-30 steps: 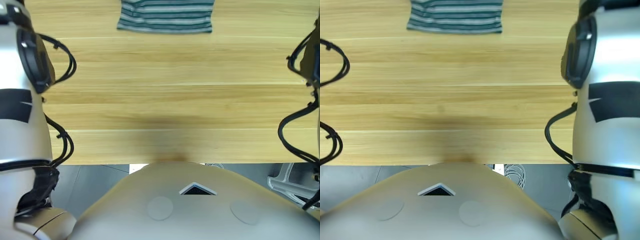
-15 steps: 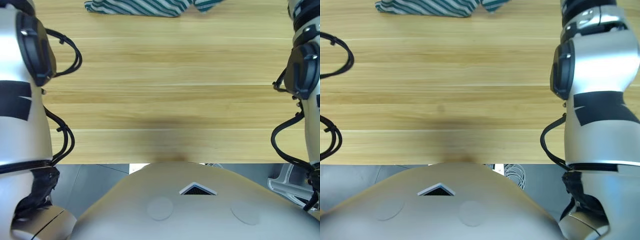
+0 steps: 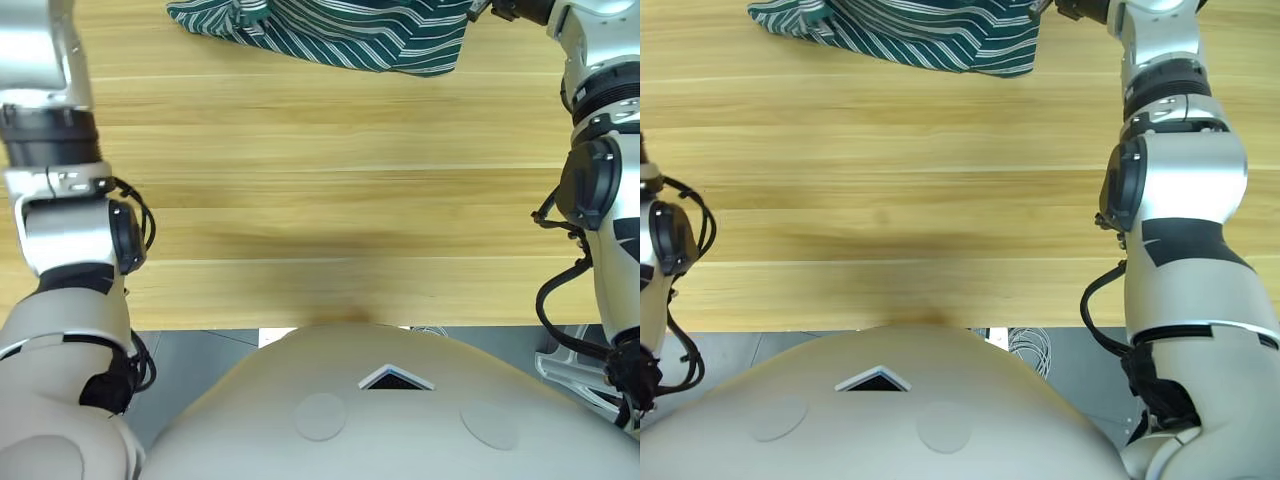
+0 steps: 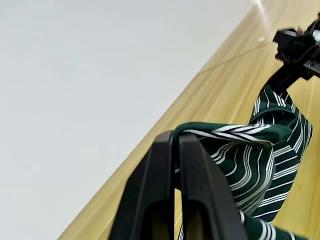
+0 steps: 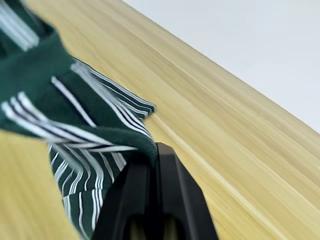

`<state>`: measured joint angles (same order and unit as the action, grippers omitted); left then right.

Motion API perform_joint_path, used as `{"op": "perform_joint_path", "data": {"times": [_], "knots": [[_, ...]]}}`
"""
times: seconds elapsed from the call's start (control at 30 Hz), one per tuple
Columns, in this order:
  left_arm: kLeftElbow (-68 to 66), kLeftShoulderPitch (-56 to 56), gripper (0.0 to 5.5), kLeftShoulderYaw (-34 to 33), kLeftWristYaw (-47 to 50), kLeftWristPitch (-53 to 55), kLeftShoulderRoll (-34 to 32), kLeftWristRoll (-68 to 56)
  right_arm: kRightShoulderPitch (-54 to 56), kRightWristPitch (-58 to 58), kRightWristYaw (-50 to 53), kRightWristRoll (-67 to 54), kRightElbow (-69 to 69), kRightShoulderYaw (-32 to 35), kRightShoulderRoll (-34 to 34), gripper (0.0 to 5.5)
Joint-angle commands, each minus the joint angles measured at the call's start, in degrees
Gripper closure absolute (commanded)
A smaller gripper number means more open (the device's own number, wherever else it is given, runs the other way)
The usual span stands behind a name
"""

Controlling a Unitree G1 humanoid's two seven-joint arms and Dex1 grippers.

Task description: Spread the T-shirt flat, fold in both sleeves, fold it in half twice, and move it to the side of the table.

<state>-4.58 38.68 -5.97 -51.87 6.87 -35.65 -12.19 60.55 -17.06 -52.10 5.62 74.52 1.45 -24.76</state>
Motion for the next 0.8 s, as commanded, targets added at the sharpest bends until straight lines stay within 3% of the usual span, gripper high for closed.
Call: {"op": "perform_joint_path", "data": {"times": [0.03, 0.2, 0.4, 0.5, 0.7, 0.8], "knots": [[22.95, -16.99, 5.46, -10.97, -0.24, 10.3, -6.72, -7.3, -10.21, -7.52, -13.68, -4.15, -7.95, 0.78, -5.16, 5.5], [32.78, -38.19, 5.46, -14.72, -0.69, 13.58, -6.88, -8.79, -26.1, -7.96, -26.72, -14.02, -30.04, 2.14, -9.36, 5.5], [45.38, -58.05, 5.46, -10.31, -8.06, 13.22, -12.2, -7.59, -43.08, -6.01, -27.41, -16.36, -50.96, 0.06, -12.94, 5.5], [46.08, -62.85, 5.46, -5.65, -11.19, 11.39, -15.01, -5.28, -45.98, -7.05, -25.85, -13.4, -52.38, -2.17, -14.14, 5.5], [48.42, -66.29, 5.46, -3.61, -14.22, 8.13, -18.13, -4.09, -47.52, -9.61, -25.12, -10.96, -49.63, -5.47, -15.43, 5.5], [45.58, -68.25, 5.5, -1.19, -15.69, 3.0, -20.41, 0.74, -48.78, -9.99, -27.58, -11.55, -48.58, -6.43, -17.45, 4.89]]}}
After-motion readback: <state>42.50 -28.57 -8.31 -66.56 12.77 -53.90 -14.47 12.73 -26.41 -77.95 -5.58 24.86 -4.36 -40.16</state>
